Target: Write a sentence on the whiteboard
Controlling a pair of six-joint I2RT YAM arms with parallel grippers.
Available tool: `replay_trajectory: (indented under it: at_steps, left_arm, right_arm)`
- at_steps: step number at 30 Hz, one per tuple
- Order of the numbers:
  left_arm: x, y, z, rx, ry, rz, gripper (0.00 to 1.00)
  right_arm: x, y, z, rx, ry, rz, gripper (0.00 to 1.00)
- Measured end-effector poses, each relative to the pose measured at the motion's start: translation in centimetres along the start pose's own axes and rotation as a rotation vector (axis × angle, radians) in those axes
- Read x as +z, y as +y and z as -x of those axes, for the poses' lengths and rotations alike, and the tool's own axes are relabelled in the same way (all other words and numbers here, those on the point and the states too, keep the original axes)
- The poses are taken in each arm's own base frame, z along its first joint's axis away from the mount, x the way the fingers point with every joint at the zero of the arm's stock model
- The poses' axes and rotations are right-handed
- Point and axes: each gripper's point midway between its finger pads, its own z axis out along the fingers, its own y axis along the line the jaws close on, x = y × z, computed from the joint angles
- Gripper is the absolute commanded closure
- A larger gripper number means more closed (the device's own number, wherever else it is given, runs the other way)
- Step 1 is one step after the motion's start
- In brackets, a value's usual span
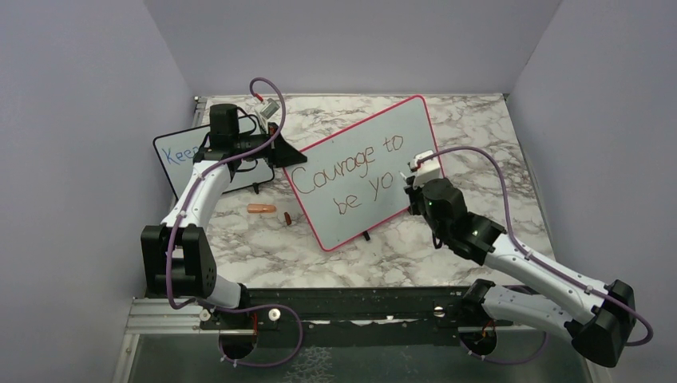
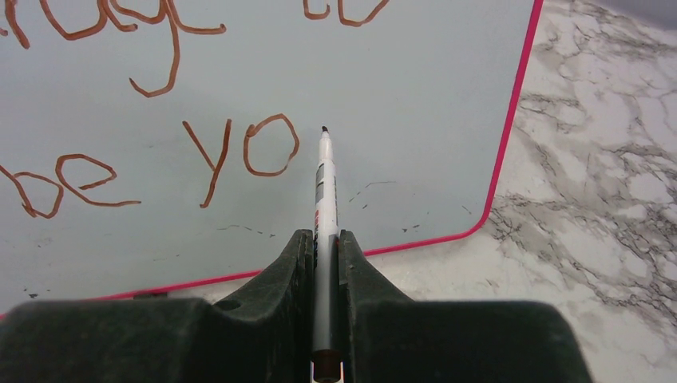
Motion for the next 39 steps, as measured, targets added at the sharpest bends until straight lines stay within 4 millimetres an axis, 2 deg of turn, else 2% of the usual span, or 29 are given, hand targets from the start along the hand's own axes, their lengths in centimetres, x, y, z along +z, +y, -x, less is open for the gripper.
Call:
replay_trajectory:
  at_steps: [6,21,39]
  left_arm:
    - [0.0,-0.1,-0.1,0.008,0.003,-0.007,1.0]
    - [0.0,-0.2,-0.1,0.007,0.004,-0.008,1.0]
    - [0.0,-0.2,-0.1,0.006,0.005,-0.008,1.0]
  right_arm:
    - [0.5,0.2,0.4,-0.025,-0.017,0.009,0.99]
    - [1.6,1.1,-0.1,-0.055,0.001,0.04,0.99]
    - [2.2,0.7,-0.2,-0.05,0.004,0.022,0.99]
